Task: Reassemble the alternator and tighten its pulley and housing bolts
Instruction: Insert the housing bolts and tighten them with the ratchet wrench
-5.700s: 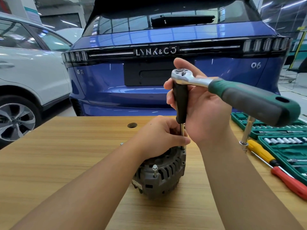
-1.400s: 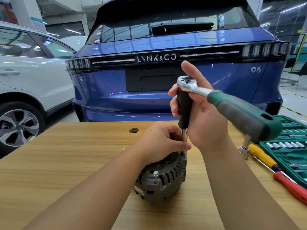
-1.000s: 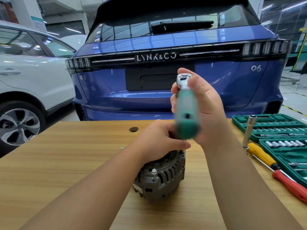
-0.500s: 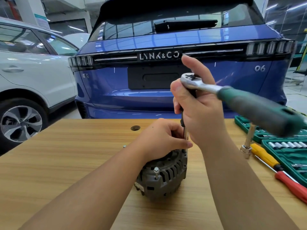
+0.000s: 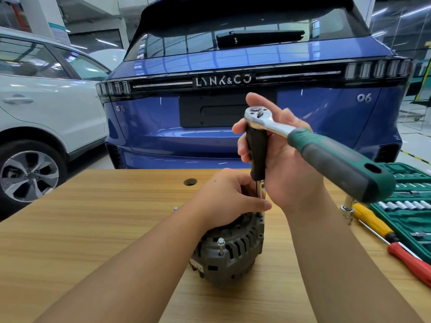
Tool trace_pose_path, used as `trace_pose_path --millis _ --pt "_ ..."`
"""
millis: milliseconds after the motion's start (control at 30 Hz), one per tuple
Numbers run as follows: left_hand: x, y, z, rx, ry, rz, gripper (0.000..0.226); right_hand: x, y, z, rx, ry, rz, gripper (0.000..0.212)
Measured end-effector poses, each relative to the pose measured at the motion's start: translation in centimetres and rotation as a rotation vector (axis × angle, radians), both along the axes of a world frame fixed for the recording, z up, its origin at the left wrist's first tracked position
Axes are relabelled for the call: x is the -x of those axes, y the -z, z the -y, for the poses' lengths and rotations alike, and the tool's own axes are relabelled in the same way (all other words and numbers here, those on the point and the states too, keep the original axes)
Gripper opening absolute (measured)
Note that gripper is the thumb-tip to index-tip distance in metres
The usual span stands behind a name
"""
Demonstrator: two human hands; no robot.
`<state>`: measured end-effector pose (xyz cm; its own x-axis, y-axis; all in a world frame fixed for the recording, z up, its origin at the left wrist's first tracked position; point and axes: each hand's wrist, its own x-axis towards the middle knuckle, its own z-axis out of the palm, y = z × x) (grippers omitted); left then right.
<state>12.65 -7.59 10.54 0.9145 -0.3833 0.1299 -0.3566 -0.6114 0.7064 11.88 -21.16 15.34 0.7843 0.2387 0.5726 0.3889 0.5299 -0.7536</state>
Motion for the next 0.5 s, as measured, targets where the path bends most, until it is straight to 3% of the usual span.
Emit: trace_pose_path --millis 67,100,200,333,400,500 --pt "-0.1 0.1 -0.1 -0.006 0.004 0.006 0.016 -0.1 0.3 -0.2 -0.018 -0.010 -0.003 0.077" --pt "-0.1 0.1 -0.1 0.001 0.009 0.012 0.016 0.0 0.5 -0.2 -0.046 -0.019 -0.008 0.075" --pt "-0.2 0.2 -0.1 0.028 0.025 0.045 0.016 0.5 0.6 -0.2 -0.118 0.146 -0.018 0.039" --pt "-0.2 0.2 0.1 -0.019 0.048 0.054 0.013 0.9 0.5 -0.9 -0.016 0.567 -0.016 0.022" --pt "-0.3 0.2 0.0 -0.027 0.042 0.044 0.013 1.0 0.4 -0.5 -0.018 0.524 -0.045 0.017" --pt "-0.4 0.2 0.0 -0.047 0.018 0.055 0.015 1.0 0.4 0.1 -0.035 0.240 -0.030 0.025"
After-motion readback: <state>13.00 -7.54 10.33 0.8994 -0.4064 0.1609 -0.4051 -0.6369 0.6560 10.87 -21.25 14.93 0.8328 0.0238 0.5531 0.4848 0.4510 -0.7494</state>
